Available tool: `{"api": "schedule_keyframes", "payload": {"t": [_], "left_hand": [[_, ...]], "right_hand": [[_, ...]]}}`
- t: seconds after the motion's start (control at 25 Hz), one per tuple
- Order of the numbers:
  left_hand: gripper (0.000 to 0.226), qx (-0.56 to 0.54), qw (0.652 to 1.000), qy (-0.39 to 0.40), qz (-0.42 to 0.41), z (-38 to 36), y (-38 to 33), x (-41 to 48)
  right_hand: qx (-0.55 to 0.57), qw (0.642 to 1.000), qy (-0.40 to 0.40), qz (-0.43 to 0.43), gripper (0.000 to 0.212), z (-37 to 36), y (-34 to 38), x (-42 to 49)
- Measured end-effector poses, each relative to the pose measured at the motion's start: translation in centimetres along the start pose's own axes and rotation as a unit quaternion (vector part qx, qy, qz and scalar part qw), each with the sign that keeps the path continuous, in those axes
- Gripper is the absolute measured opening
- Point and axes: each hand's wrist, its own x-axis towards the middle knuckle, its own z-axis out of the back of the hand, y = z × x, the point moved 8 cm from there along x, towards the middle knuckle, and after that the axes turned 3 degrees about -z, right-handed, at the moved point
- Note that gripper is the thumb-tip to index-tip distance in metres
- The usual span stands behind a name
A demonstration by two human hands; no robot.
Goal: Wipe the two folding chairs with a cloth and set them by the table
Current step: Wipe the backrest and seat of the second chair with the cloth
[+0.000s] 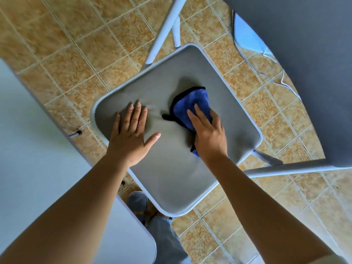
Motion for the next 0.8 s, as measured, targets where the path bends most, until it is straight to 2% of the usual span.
{"api": "schedule_keyframes", "payload": {"t": [0.12,0.2,0.28,0.4,0.48,0.56,0.64,0.72,0.8], "left_hand": [[0.076,0.026,0.998,-0.049,-0.027,1.0,0.1,-0.6],[0.075,0.039,0.997,-0.064,-0.007,1.6,0.8,-0.2],[0.077,0.021,0.998,-0.051,0.032,1.7,1.9,0.6],[0.08,0.008,0.999,-0.007,0.053,0.7,2.6,1.2],[0.078,0.006,0.999,0.006,0.053,0.5,2.7,1.2],[0.077,-0.002,0.998,0.019,0.053,0.4,2.9,1.1],[0.077,-0.015,0.998,0.017,0.055,0.8,2.9,1.3],[0.078,-0.018,0.998,0.033,0.059,0.6,2.9,1.4],[0.079,-0.012,0.997,0.042,0.061,0.3,2.9,1.4]], "right_hand": [[0.038,0.985,0.002,-0.169,0.064,0.7,-4.2,2.3],[0.066,0.97,0.001,-0.232,0.066,0.8,-3.7,6.2],[0.071,0.974,0.009,-0.215,0.065,0.6,-0.7,10.0],[0.069,0.991,0.035,-0.109,0.065,-0.5,5.4,11.3],[0.08,0.995,0.024,-0.046,0.065,-0.7,7.7,9.1],[0.073,0.997,0.008,0.013,0.064,-0.5,7.6,5.9],[0.031,0.998,0.013,0.044,0.059,-0.5,4.6,3.1],[0.015,1.0,0.019,-0.016,0.059,0.3,-0.3,2.4],[0.029,0.988,0.02,-0.147,0.063,0.9,-4.6,4.3]]}}
